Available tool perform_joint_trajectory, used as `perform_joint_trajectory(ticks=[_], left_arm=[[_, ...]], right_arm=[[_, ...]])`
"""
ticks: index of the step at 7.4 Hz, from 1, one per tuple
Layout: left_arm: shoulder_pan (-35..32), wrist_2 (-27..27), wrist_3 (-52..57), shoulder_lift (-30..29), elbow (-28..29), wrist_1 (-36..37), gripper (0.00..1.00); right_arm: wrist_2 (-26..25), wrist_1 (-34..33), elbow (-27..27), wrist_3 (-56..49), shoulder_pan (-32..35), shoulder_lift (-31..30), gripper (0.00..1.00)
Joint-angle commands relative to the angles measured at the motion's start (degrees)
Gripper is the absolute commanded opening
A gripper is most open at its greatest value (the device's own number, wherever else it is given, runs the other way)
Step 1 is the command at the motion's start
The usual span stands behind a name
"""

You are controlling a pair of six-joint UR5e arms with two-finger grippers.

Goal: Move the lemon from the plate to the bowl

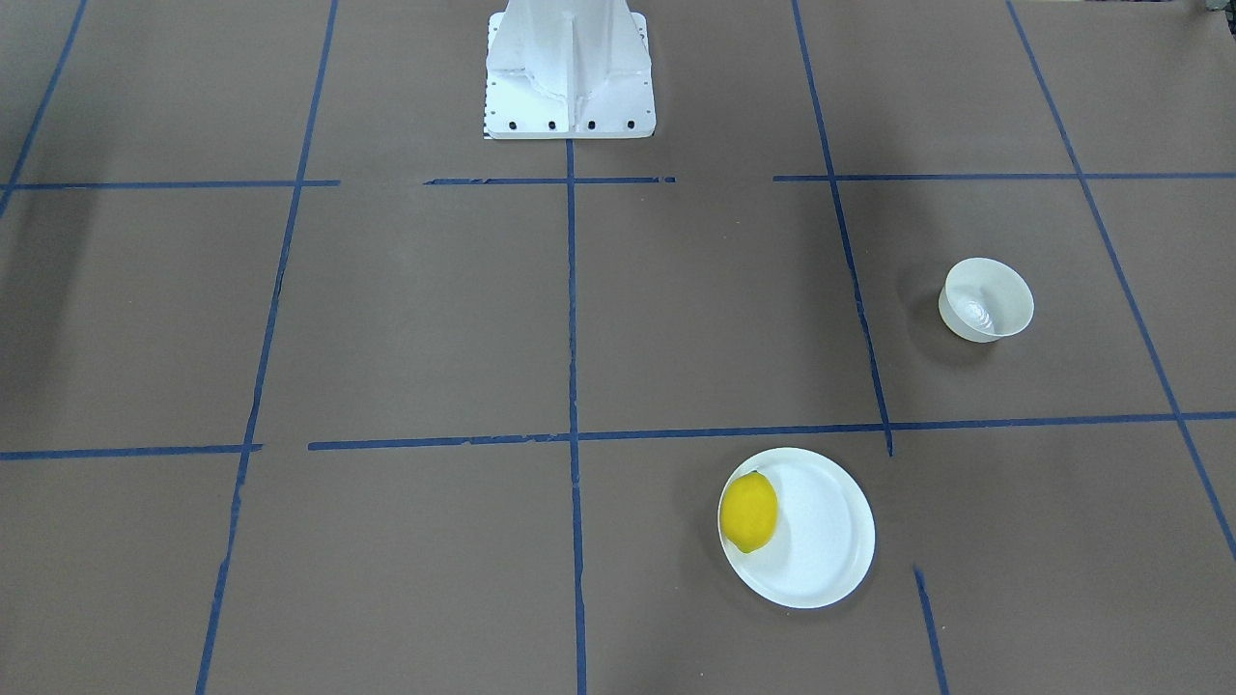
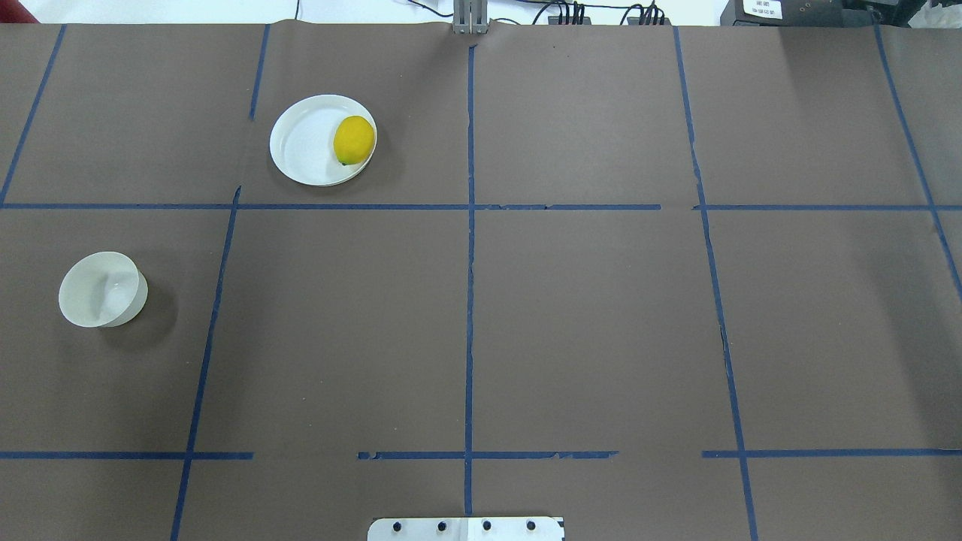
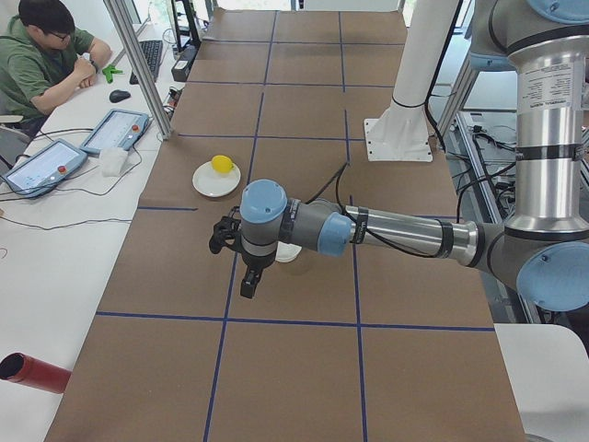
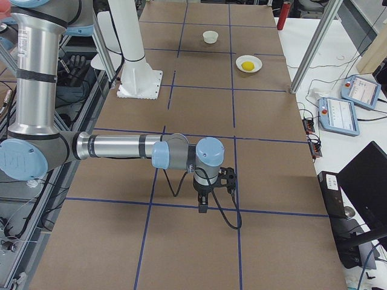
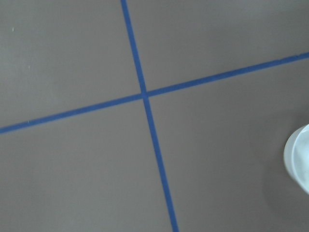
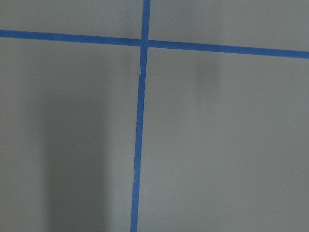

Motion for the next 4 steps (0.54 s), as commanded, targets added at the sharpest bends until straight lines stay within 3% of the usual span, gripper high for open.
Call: perform_joint_trajectory(ticks=[1, 3, 4], left_arm=[[5.62, 0.37, -7.68, -12.03, 2.22, -0.72, 1.00], [18.67, 2.63, -20.99, -26.17, 9.49, -0.80, 1.00], [21.71, 8.22, -26.81, -33.11, 15.80, -1.41, 1.00]], right_arm=[[0.03, 0.00, 0.00, 0.00, 0.00, 0.00, 1.00], [-0.06, 0.00, 0.00, 0.00, 0.00, 0.00, 1.00], [0.02, 0.00, 0.00, 0.00, 0.00, 0.09, 1.00]])
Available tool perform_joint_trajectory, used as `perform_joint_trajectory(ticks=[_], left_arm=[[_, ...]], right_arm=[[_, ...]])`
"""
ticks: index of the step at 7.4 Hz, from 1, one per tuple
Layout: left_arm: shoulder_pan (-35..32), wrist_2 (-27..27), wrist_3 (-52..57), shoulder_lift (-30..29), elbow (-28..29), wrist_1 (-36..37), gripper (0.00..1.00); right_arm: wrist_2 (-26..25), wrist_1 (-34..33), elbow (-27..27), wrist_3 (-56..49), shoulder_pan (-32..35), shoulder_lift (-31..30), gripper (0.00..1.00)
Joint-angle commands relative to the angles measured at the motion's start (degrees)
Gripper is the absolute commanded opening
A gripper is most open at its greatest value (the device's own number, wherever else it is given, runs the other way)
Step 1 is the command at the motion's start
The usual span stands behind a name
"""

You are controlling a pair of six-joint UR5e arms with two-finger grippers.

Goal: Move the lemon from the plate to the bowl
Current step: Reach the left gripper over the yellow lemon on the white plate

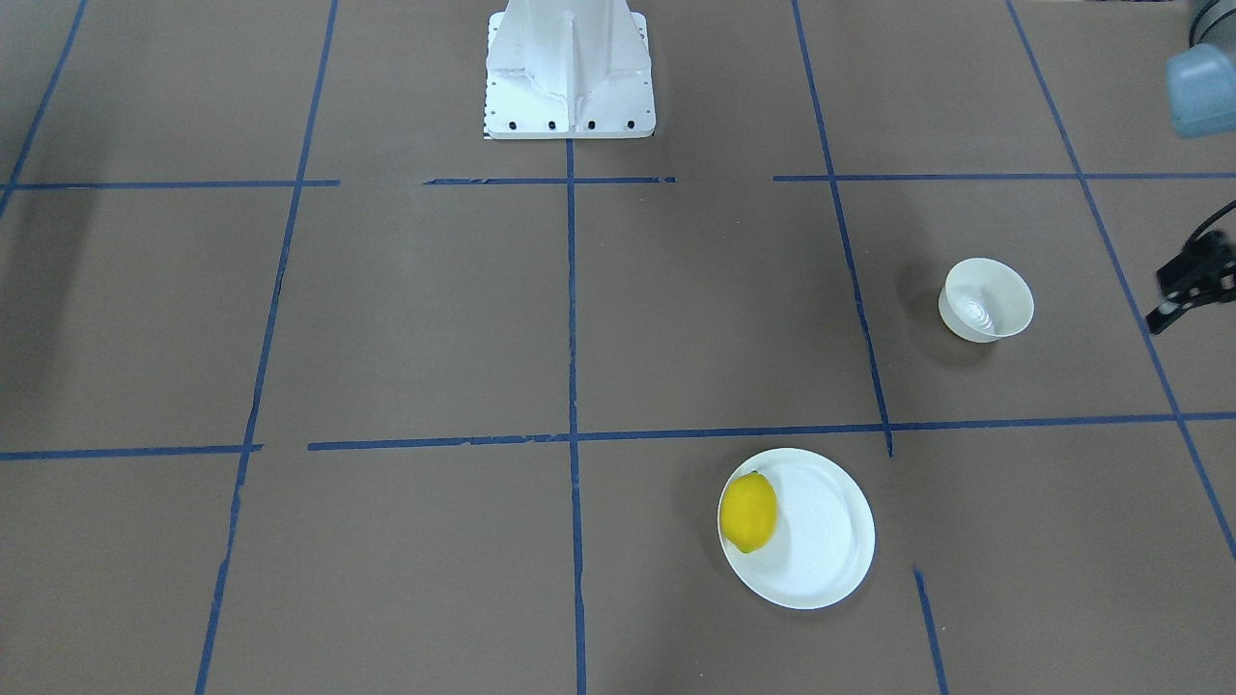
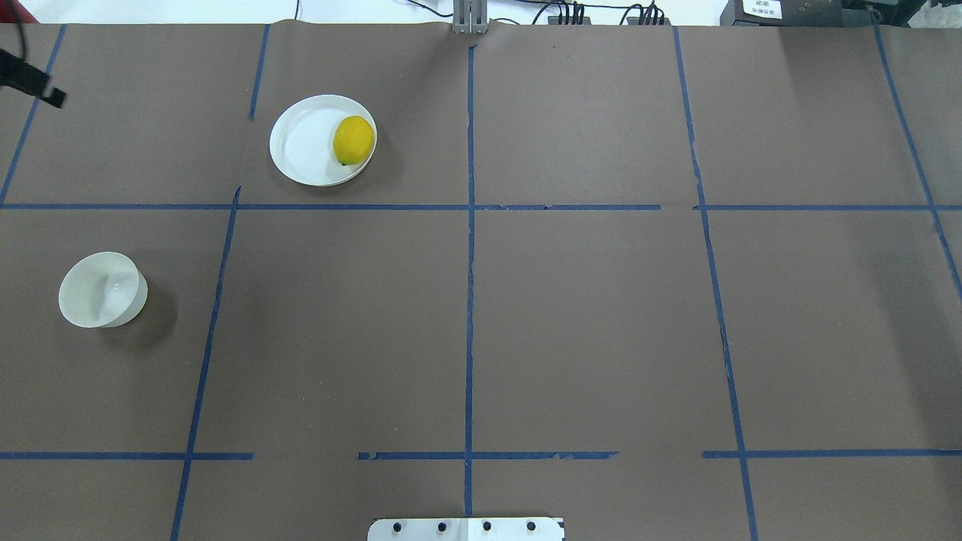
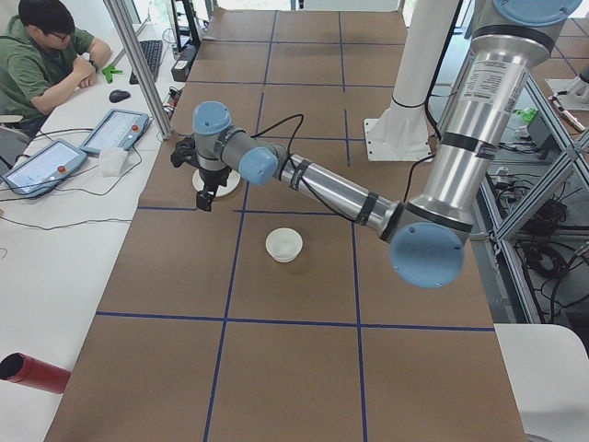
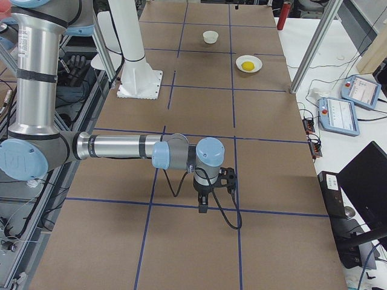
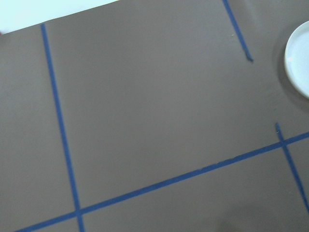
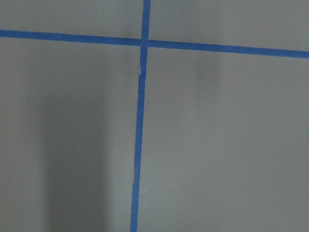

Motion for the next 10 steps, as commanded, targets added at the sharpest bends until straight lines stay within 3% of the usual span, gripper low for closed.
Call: perform_joint_trajectory(ticks=[1, 2, 4, 5, 10], left_arm=[[7.77, 5.32, -11.29, -12.94, 10.65, -0.59, 1.00], [10.67, 5.76, -15.42, -16.21, 13.91, -1.46, 1.00], [15.86, 14.16, -25.17, -24.90, 28.01, -11.43, 1.00], [17.10, 14.29, -28.00, -28.16, 33.14, -14.01, 1.00], [21.41, 16.31, -30.84, -29.42, 36.79, -14.39, 1.00]], right_arm=[[0.04, 0.00, 0.03, 0.00, 0.00, -0.02, 1.00], [0.04, 0.00, 0.03, 0.00, 0.00, 0.07, 1.00], [0.04, 0.00, 0.03, 0.00, 0.00, -0.02, 1.00], [0.04, 0.00, 0.03, 0.00, 0.00, -0.02, 1.00], [0.04, 0.00, 0.03, 0.00, 0.00, -0.02, 1.00]])
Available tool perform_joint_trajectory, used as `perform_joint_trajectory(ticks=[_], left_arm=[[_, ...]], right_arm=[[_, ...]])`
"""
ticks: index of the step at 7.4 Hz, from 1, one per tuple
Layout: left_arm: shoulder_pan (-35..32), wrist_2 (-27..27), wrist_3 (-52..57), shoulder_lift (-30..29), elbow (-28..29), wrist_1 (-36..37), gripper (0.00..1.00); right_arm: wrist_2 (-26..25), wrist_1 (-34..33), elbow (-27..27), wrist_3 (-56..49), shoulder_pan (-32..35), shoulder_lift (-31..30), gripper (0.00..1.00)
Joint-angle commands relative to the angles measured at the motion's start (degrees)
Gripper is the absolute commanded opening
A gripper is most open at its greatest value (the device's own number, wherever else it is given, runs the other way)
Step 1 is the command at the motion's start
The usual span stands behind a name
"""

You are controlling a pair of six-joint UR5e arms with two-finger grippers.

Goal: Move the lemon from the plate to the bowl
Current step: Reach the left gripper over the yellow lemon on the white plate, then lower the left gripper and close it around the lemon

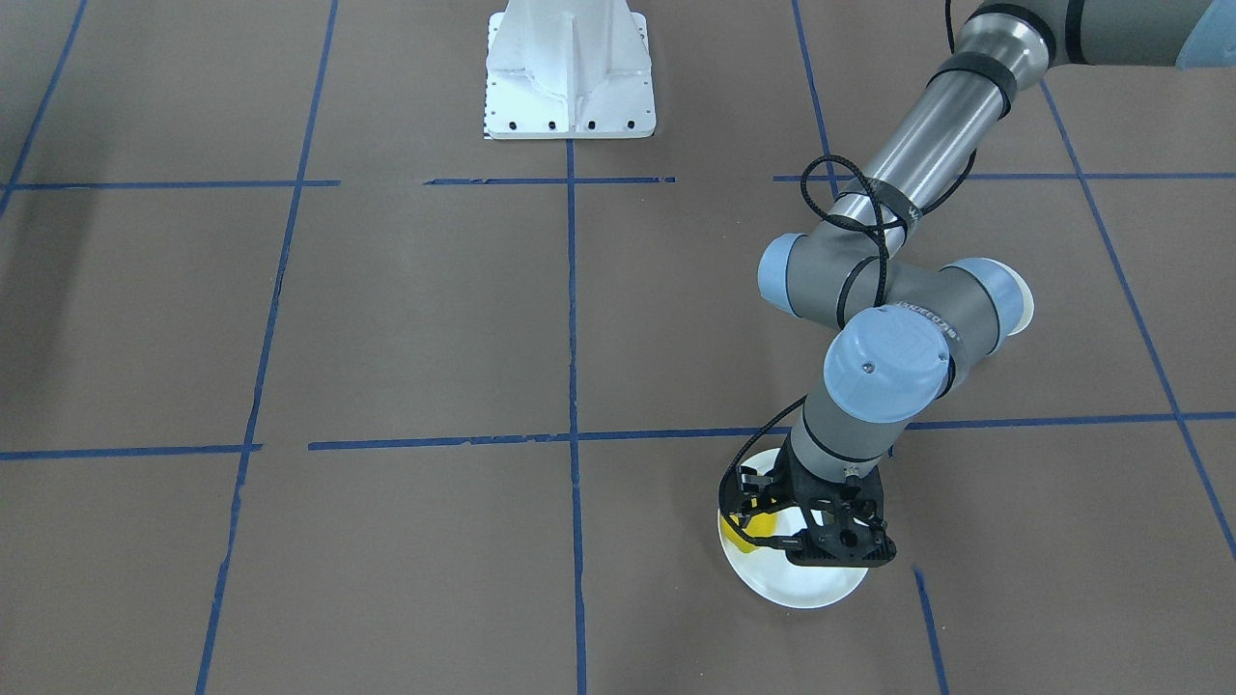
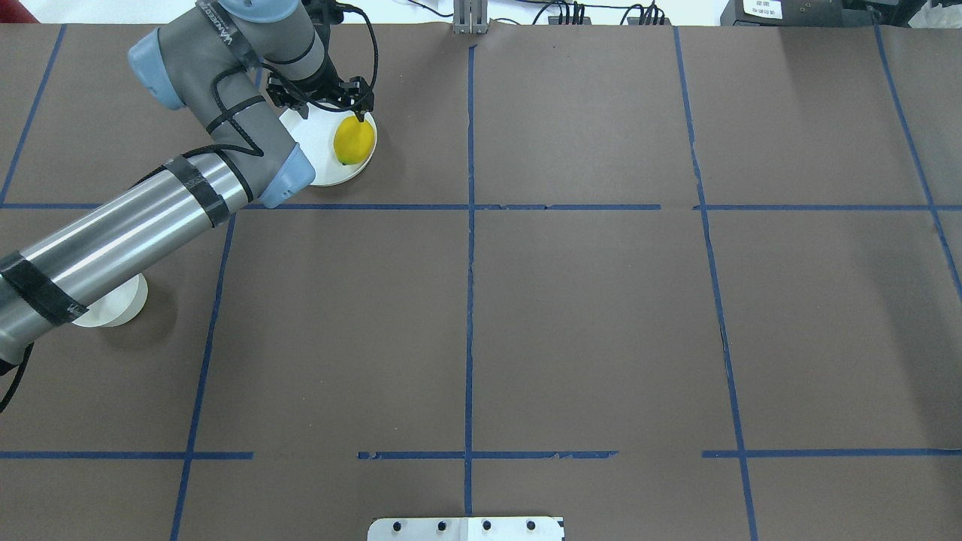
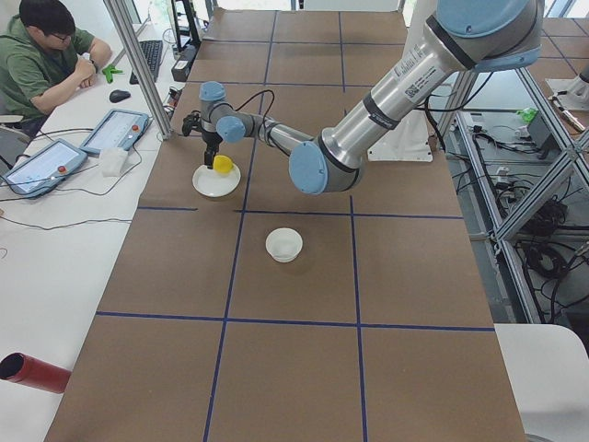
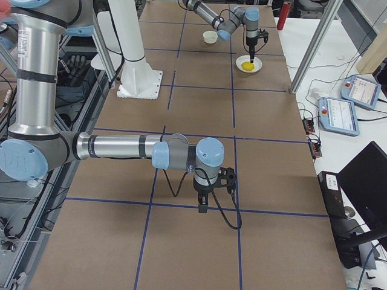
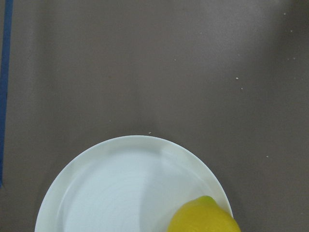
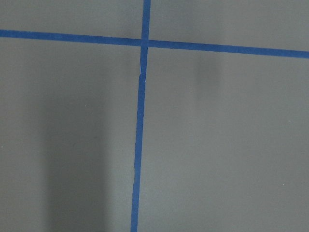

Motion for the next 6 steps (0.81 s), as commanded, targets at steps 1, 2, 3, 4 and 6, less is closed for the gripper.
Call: perform_joint_trajectory(ticks=[1, 2, 3, 4, 6], left_arm=[[1.43, 0.02, -0.14, -0.04, 1.17, -1.03, 1.00], [1.70, 0.10, -0.32, -0.04, 3.44, -4.69, 1.00], [1.79, 0.02, -1.10, -0.13, 3.72, -5.34, 1.00], [1.79, 0.02, -1.20, -0.22, 3.72, -5.34, 1.00], [2.40, 0.02, -1.20, -0.13, 3.72, -5.34, 0.86]], right_arm=[[0.00, 0.00, 0.00, 0.00, 0.00, 0.00, 1.00], [0.00, 0.00, 0.00, 0.00, 0.00, 0.00, 1.00], [0.00, 0.00, 0.00, 0.00, 0.00, 0.00, 1.00], [0.00, 0.00, 0.00, 0.00, 0.00, 0.00, 1.00], [0.00, 0.00, 0.00, 0.00, 0.00, 0.00, 1.00]])
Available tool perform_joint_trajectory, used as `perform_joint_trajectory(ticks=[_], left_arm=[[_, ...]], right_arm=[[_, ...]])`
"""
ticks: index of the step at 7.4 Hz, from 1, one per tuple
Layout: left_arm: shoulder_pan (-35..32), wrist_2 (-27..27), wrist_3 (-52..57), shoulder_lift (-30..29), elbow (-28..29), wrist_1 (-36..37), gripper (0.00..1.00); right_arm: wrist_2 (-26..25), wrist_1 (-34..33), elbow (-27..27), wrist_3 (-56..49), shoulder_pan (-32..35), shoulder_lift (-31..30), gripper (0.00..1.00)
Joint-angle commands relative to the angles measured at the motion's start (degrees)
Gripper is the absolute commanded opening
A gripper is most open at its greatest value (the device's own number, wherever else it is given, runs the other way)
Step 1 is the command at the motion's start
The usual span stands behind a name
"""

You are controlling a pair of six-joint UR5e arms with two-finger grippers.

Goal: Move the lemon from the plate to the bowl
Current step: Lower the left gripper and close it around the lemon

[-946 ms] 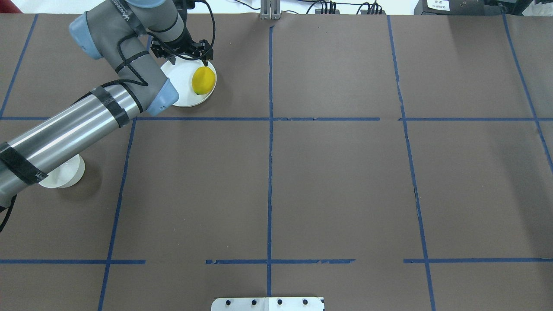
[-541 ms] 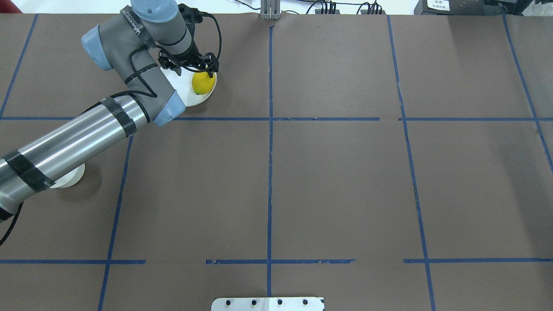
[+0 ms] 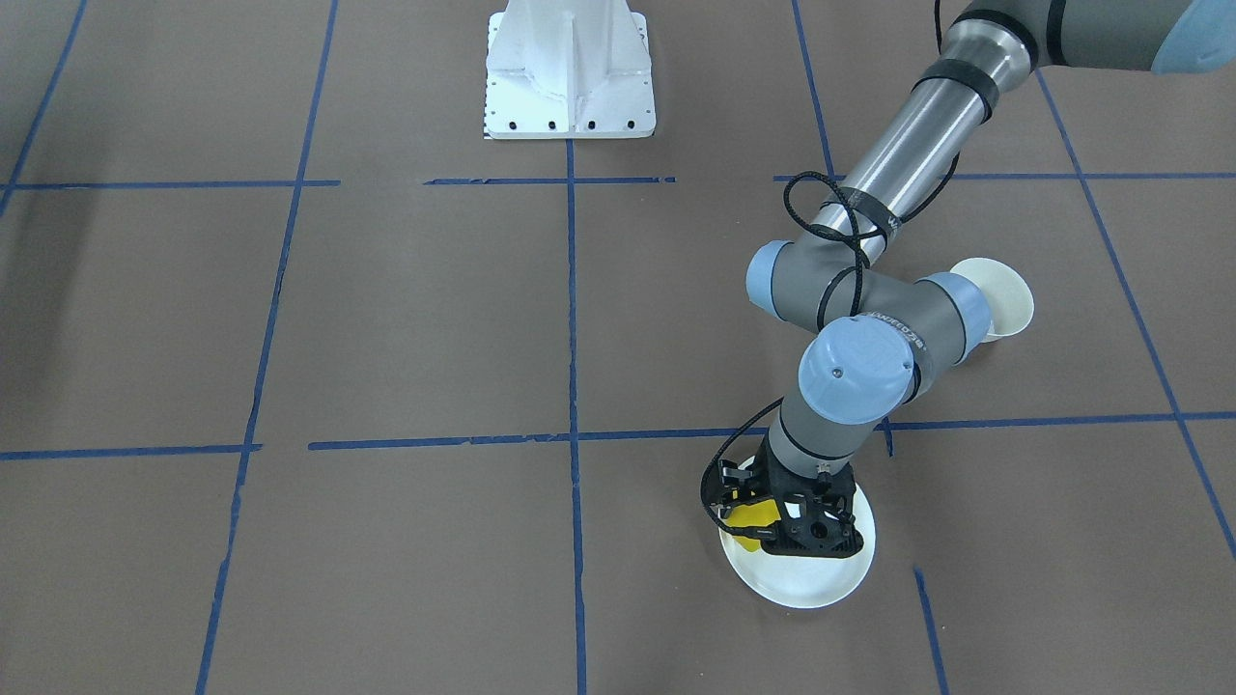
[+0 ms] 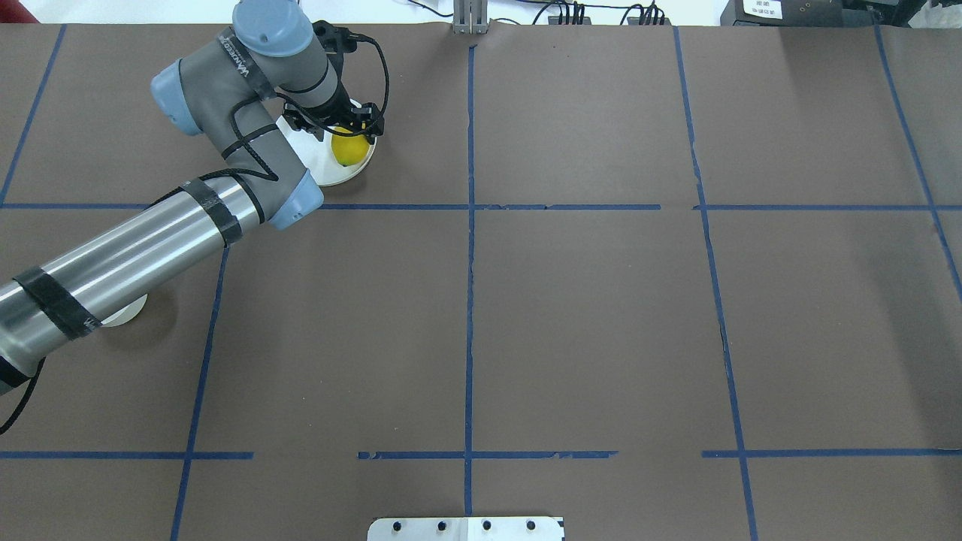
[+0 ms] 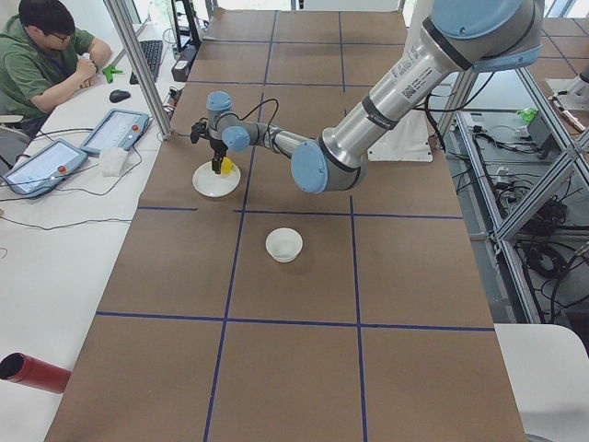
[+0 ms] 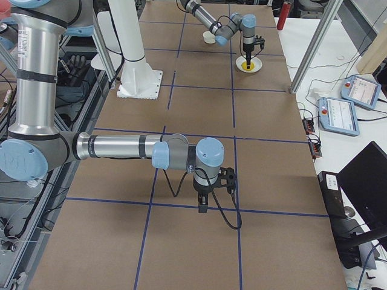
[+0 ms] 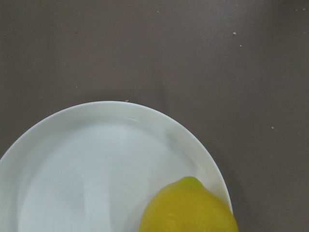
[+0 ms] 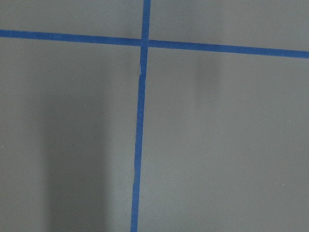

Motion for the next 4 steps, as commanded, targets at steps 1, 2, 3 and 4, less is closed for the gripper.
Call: perform_joint_trajectory(ticks=[1, 2, 3, 4], left_arm=[[0.93, 0.00, -0.14, 0.14, 0.13, -0.08, 0.86], [1.11, -0.09, -0.14, 0.23, 0.05, -0.08, 0.86], [1.11, -0.09, -0.14, 0.23, 0.05, -0.08, 0.86], [1.11, -0.09, -0.14, 0.23, 0.05, -0.08, 0.82]], right_arm=[[0.00, 0.00, 0.00, 0.00, 0.00, 0.00, 1.00], [0.00, 0.00, 0.00, 0.00, 0.00, 0.09, 1.00], [0.00, 0.00, 0.00, 0.00, 0.00, 0.00, 1.00], [0.00, 0.00, 0.00, 0.00, 0.00, 0.00, 1.00]])
